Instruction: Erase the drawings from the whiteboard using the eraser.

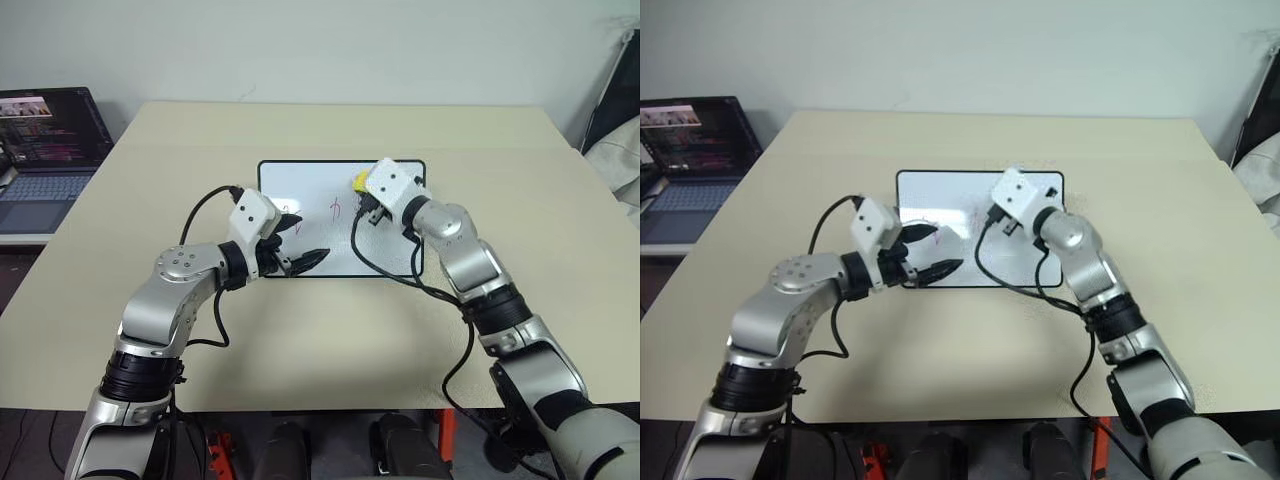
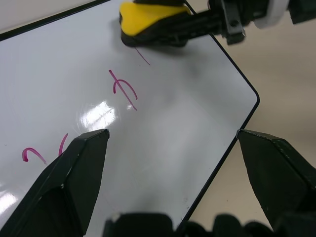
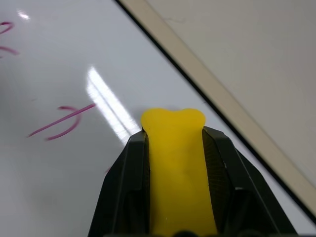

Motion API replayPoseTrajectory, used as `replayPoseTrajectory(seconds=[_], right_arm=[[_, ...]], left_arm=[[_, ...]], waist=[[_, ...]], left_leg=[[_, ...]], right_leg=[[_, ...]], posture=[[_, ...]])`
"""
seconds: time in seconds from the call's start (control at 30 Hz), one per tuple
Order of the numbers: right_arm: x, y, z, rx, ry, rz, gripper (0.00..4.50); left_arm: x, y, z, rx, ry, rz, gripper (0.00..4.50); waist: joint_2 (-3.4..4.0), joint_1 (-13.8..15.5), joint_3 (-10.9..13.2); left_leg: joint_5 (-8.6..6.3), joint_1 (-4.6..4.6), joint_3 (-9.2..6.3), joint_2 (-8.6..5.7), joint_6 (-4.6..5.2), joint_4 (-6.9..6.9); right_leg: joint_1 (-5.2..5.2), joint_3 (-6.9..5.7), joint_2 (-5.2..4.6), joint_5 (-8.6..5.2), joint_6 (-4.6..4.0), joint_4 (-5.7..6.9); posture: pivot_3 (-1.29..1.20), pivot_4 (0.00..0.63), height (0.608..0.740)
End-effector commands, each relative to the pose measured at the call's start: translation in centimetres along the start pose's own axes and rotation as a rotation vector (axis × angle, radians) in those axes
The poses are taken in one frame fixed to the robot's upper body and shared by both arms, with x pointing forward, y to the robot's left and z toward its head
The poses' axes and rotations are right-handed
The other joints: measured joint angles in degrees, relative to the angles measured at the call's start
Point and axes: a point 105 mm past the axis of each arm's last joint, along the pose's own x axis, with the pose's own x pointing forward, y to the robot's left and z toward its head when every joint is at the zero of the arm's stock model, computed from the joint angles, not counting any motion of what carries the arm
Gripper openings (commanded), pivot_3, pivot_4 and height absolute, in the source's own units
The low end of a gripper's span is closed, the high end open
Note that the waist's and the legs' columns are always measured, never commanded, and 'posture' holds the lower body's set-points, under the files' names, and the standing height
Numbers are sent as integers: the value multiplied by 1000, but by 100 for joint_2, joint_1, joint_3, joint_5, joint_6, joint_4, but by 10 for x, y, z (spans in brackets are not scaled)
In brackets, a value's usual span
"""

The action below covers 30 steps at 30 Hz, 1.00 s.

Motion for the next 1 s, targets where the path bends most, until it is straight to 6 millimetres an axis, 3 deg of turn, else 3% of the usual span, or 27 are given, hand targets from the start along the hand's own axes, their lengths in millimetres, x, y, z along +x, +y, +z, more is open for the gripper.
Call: replayPoseTrajectory(seconds=[0.03, 0.23, 0.37, 0.47, 0.63, 0.83, 1.0], right_arm=[[-5, 20, -20, 0, 91, 105, 1143], [-13, 29, -19, 26, 95, 167, 1143], [-7, -10, 17, 35, -38, -27, 1143], [-6, -28, 28, 44, -79, -117, 1143], [1, -29, 18, 35, -46, -136, 1143], [0, -4, -16, 50, 75, -26, 1143], [-6, 12, -25, 83, 109, 52, 1143]], left_arm=[[-1, -3, 12, 44, -40, -12, 4500], [-2, -1, 12, 46, -40, -11, 4500], [-2, -1, 12, 46, -39, -8, 4500], [-2, -1, 12, 45, -39, -8, 4500], [-2, -2, 12, 46, -41, -9, 4500], [-1, -2, 13, 46, -43, -11, 4500], [-1, -2, 12, 45, -44, -13, 4500]], waist=[[0, -1, 0], [0, 4, 0], [0, -9, 2], [1, -10, 3], [1, 3, 3], [0, 3, 2], [-1, 3, 1]], left_leg=[[0, 2, 2, -1, 0, 1], [1, 12, -1, -3, 0, 5], [1, 13, 1, -2, 0, 5], [1, 6, 1, -2, -1, 4], [1, -4, 0, 1, -1, -5], [0, -15, 0, 1, 0, -5], [0, 2, 1, -1, 1, -1]], right_leg=[[0, 0, 0, 0, 0, 4], [4, -3, 1, 2, 1, 20], [3, -2, 2, 3, 1, 20], [-4, -2, 2, 4, 0, 21], [-5, -1, 1, 3, -1, -8], [-6, 0, -1, 4, 0, -22], [4, -1, 0, 4, 1, -6]], posture=[[0, 150, 740], [0, 150, 740], [0, 150, 740], [0, 150, 740], [0, 150, 740], [0, 150, 740], [0, 150, 740]])
